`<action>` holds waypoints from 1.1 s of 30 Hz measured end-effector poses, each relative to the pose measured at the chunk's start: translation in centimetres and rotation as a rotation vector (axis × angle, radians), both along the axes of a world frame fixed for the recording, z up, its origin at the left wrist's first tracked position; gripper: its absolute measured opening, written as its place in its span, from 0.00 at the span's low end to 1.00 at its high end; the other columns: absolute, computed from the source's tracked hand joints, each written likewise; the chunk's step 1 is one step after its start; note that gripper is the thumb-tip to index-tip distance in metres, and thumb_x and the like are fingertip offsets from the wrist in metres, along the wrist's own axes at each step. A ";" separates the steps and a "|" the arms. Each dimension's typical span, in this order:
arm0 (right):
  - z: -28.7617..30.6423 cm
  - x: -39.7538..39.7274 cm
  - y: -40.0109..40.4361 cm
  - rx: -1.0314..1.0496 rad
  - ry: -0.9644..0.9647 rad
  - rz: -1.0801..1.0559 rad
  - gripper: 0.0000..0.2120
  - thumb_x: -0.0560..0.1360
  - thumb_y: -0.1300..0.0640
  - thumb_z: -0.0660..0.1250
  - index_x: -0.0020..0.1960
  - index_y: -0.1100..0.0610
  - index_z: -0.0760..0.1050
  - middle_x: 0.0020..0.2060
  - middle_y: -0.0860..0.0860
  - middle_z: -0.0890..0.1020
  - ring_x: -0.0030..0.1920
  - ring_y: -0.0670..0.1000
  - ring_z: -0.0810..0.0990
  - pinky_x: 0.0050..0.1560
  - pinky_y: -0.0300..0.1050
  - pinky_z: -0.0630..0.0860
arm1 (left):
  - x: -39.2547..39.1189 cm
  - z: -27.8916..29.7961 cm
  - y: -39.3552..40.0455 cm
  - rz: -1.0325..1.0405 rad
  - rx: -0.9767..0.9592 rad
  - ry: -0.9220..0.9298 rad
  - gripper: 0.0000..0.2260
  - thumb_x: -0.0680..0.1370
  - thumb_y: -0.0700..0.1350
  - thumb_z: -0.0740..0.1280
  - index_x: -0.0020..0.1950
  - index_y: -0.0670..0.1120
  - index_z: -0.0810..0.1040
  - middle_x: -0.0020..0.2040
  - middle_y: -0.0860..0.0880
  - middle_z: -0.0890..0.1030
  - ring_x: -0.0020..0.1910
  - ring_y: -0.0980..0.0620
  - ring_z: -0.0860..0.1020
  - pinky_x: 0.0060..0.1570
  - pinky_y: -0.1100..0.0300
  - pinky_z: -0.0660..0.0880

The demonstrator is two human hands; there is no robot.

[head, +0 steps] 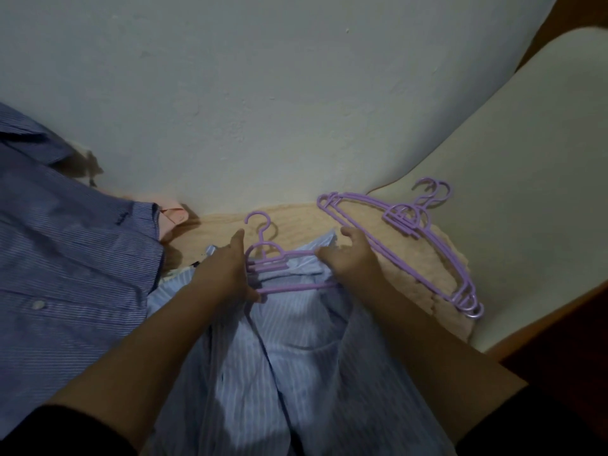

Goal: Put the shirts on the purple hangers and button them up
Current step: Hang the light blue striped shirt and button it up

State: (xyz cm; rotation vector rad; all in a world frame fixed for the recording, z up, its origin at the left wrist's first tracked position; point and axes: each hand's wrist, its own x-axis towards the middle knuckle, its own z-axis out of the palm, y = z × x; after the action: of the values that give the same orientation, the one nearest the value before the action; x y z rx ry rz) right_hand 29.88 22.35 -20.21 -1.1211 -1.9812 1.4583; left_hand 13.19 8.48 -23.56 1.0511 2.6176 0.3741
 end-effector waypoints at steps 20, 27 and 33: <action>-5.9 -1.1 -3.1 0.247 -0.446 0.344 0.35 0.67 0.43 0.73 0.66 0.52 0.59 0.54 0.54 0.78 0.54 0.56 0.78 0.54 0.51 0.75 | 0.6 -4.4 0.0 -0.115 0.216 -0.078 0.67 0.56 0.57 0.82 0.78 0.44 0.38 0.70 0.42 0.70 0.68 0.43 0.68 0.57 0.53 0.70; -7.7 -0.9 -3.5 -0.125 -0.198 0.251 0.21 0.71 0.66 0.67 0.60 0.57 0.64 0.34 0.51 0.75 0.32 0.48 0.75 0.33 0.43 0.72 | 0.5 -4.4 1.5 -0.145 0.265 -0.044 0.65 0.57 0.55 0.83 0.78 0.45 0.39 0.70 0.43 0.69 0.68 0.44 0.66 0.59 0.54 0.67; -7.7 0.1 -2.6 -0.449 -0.145 0.203 0.24 0.69 0.67 0.72 0.58 0.56 0.64 0.36 0.55 0.77 0.29 0.48 0.77 0.27 0.40 0.73 | 0.8 -5.0 0.5 -0.105 0.264 -0.160 0.64 0.58 0.56 0.82 0.78 0.43 0.42 0.74 0.44 0.65 0.72 0.46 0.63 0.65 0.55 0.64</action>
State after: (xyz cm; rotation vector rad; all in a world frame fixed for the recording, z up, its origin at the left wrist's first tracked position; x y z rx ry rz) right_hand 30.00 19.79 -27.91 -1.2623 -1.9623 2.0553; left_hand 13.98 8.94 -28.54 1.1804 2.4063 0.7620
